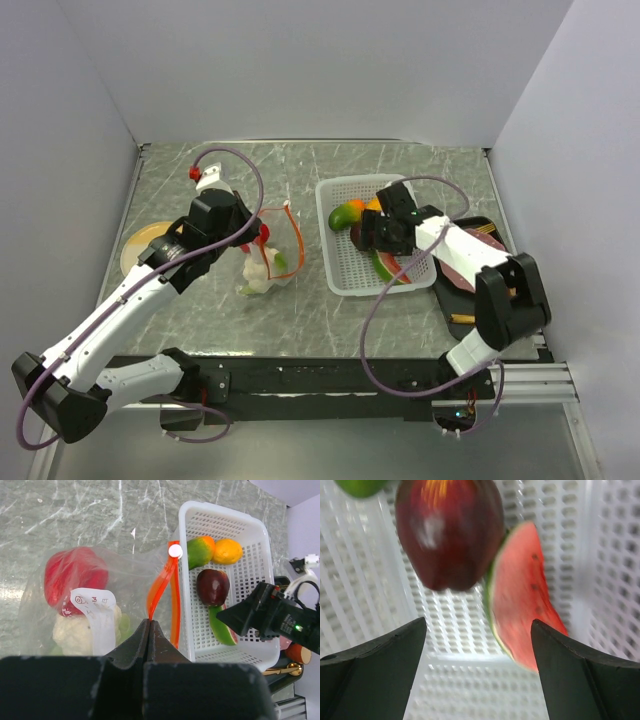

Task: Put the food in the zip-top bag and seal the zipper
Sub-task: Pick up the fake fruit from the bin.

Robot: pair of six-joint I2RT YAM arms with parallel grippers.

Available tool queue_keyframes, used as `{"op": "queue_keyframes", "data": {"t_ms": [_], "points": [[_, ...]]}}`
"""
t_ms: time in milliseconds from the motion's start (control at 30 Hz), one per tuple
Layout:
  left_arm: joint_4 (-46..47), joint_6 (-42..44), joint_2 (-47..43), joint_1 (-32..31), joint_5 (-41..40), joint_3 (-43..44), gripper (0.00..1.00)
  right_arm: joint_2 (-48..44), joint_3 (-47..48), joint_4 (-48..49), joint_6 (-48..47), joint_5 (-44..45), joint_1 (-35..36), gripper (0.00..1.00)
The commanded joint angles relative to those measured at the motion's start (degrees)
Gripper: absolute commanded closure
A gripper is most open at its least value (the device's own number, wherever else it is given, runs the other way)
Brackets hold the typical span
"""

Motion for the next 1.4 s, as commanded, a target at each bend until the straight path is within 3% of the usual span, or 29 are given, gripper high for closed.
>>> {"op": "queue_keyframes", "data": {"t_ms": [0, 100, 300, 833, 1000, 1367], "points": [[2.62, 0.96, 0.40, 0.11, 1.79, 0.36, 0.99, -3.93, 2.62, -6.60, -4.09, 4.05, 0.11, 0.08], [2.53, 1.05, 0.75, 0.11, 1.62, 0.54, 0.99, -1.65, 4.66, -10.49, -5.24, 5.55, 0.29, 0.08], [2.53, 0.96, 0.31, 0.11, 1.44, 0.02, 0.99, 0.64, 2.83, -10.07, -5.42, 5.55, 0.20, 0.24], [2.35, 0.70, -0.48, 0.02, 1.44, -0.25, 0.99, 7.23, 1.94, -6.64, -6.21, 4.85, 0.20, 0.26], [1.83, 0.52, -0.65, 0.02, 1.53, -0.34, 0.99, 8.55, 2.38, -5.23, -5.51, 2.75, 0.20, 0.46], [1.91, 0.96, -0.13, 0.02, 1.52, 0.10, 0.99, 5.04, 4.23, -1.89, -0.94, 0.28, 0.02, 0.61]]}}
